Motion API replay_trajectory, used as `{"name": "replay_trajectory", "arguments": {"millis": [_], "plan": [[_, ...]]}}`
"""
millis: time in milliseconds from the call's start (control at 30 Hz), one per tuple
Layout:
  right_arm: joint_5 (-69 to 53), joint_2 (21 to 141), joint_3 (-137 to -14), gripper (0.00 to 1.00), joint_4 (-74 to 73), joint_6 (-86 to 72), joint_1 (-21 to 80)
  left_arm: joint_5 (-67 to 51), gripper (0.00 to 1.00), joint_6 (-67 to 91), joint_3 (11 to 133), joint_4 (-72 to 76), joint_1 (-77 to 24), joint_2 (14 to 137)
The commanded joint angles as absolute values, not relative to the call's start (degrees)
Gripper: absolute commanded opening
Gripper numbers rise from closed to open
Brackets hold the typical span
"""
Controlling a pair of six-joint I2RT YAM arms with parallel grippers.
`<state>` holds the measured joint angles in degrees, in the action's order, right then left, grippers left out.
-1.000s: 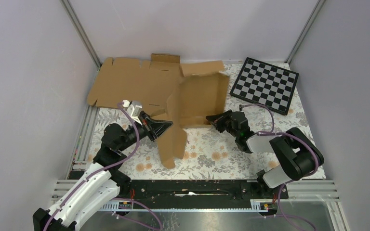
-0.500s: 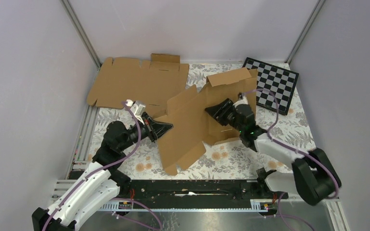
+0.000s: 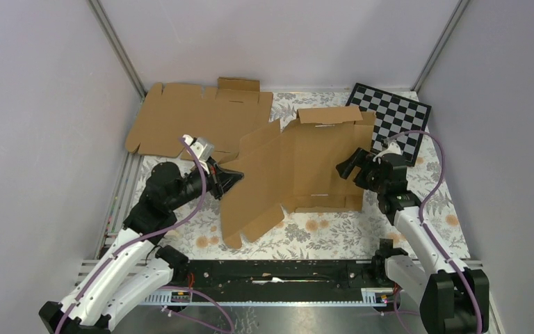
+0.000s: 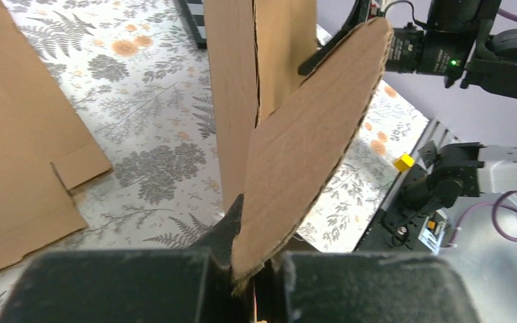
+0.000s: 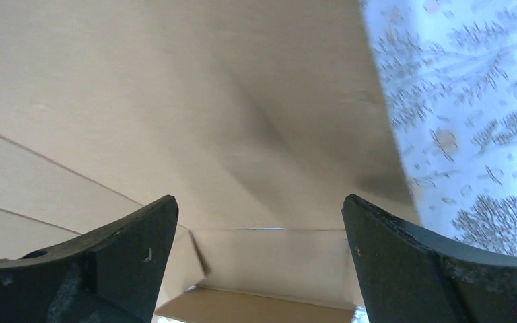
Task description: Fold the paper box
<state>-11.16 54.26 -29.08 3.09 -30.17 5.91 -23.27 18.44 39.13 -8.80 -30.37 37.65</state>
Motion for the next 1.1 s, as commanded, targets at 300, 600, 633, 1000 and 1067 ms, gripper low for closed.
{"name": "replay_trajectory", "arguments": {"millis": [300,600,633,1000,1067], "plan": [[-7.2,57.3,-25.2,1.00,-5.7,-35.4,4.0,-13.9,0.00,13.5,40.3,-15.1,-30.6,34.4],[-4.0,49.0,-20.5,1.00,-10.2,-41.5,4.0,-9.0,0.00,15.7,35.8,-15.4,-30.6,30.8],[-3.7,49.3,-20.4,1.00,-10.7,-42.5,4.0,-9.0,0.00,15.4,35.6,-15.4,-30.6,30.3],[-15.4,50.6,-21.8,1.00,-14.6,-42.4,4.0,-8.0,0.00,14.8,34.6,-15.3,-30.6,29.1],[-17.9,50.4,-21.9,1.00,-13.9,-41.3,4.0,-7.5,0.00,14.9,34.6,-15.4,-30.6,28.7]]}}
